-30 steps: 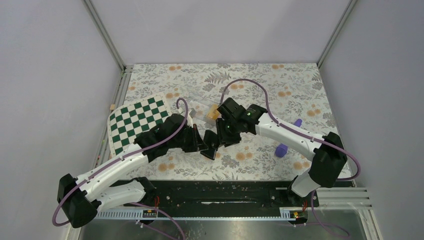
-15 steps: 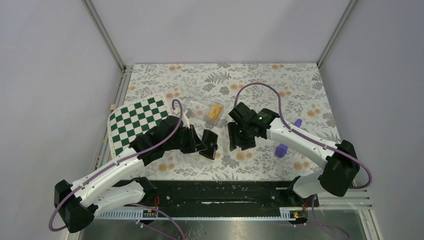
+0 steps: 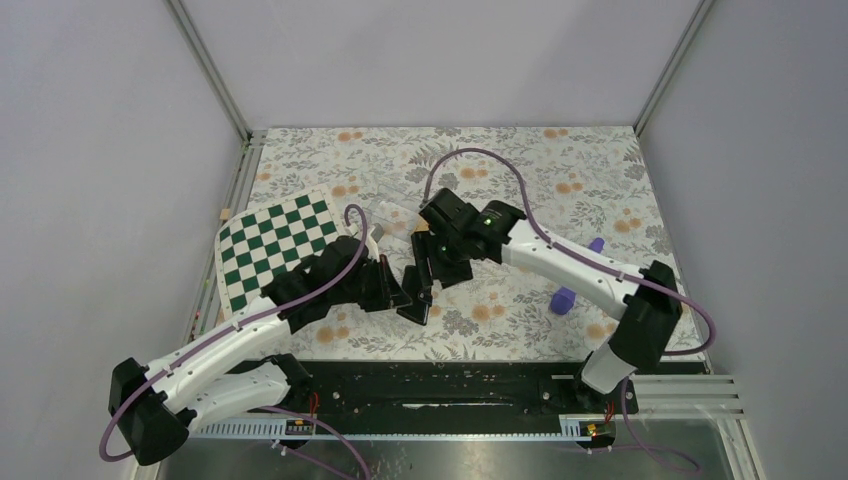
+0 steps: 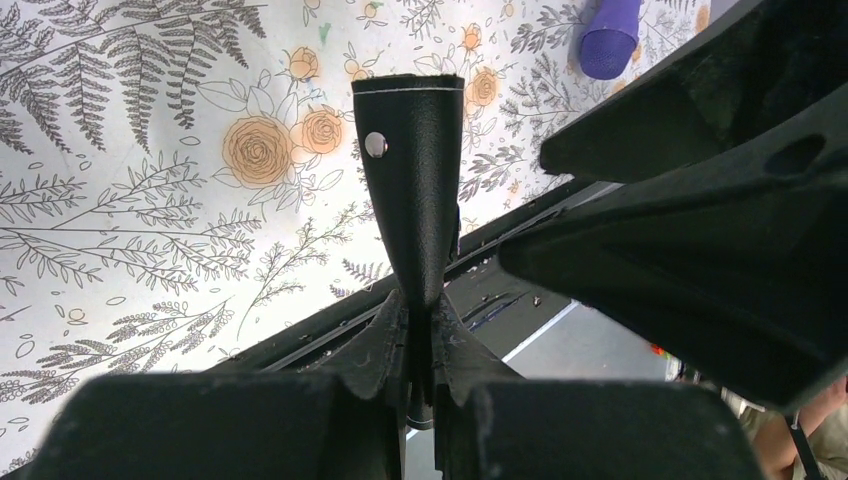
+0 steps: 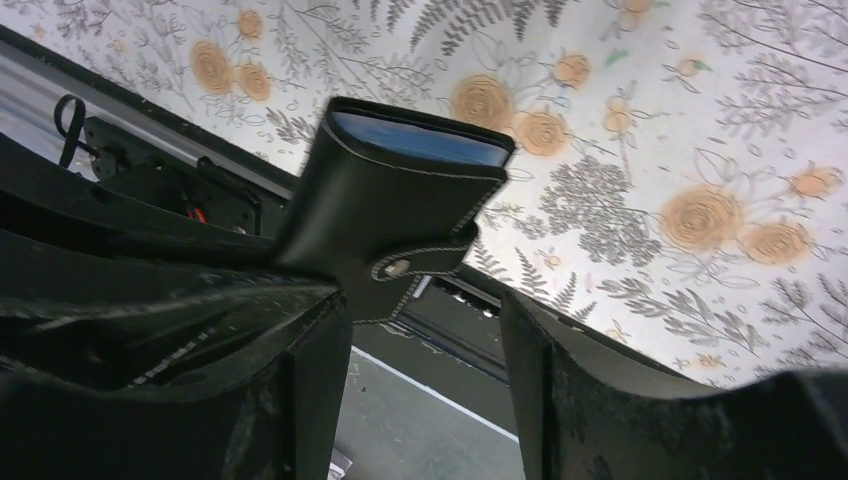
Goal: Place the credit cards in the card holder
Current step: Open the card holder at the center of the board.
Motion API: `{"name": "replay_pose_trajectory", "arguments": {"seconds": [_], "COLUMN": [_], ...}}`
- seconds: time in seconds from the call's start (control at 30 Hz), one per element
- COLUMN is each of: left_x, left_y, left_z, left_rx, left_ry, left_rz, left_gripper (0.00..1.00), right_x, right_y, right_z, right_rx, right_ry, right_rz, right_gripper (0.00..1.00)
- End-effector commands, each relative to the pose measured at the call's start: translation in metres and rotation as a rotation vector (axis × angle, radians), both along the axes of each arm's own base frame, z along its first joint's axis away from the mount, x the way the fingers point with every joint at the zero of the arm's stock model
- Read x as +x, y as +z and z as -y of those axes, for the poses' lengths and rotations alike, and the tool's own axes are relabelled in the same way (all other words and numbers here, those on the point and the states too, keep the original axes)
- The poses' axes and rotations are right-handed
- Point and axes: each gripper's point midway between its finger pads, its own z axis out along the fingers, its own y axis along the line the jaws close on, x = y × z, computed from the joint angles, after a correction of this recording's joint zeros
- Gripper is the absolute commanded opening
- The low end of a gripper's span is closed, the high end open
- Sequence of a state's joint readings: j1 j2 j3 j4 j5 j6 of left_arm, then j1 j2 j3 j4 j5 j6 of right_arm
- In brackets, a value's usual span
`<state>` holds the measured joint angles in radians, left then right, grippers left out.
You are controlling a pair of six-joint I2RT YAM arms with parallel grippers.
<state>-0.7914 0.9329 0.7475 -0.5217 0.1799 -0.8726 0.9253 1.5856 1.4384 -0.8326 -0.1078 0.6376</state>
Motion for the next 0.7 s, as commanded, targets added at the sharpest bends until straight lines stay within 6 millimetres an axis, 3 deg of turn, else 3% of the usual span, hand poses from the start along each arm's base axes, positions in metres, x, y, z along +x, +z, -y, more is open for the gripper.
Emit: {"name": "replay_pose_trajectory", "arguments": {"seconds": [0.0,0.17,0.43,0.57,0.67], "left_x": [0.004,0.003,0.002,0.001,0.002], "left_y": [0.011,0.01,0.02,0.024,0.027], "left_z": [0.006,0.006,0.006,0.004,0.003], "left_rx": [-0.047,-0.051,-0.078,-0.097,-0.11], "left_ry": [0.006,0.005,0.008,0.028,0.045], "left_rz": [0.034,0.029,0.042,0.045,0.047], "left_gripper": [0.0,0.0,0.0,0.0,0.0], "right_x": [-0.003,-0.002,-0.001,-0.004,-0.002], "right_y": [0.007,-0.01,-0.054,-0.062,-0.065], "right_z": [-0.027,-0.029,-0.002,0.008,0.027], "right_rx": [0.015,-0.073,-0.259,-0.32,-0.41], "right_ry": [0.044,0.047,0.022,0.043,0.061], "right_rz": [-0.017,-0.025,-0.024,-0.026,-0.008], "right_gripper": [0.63,0.58,0.43,0.4,0.36]}}
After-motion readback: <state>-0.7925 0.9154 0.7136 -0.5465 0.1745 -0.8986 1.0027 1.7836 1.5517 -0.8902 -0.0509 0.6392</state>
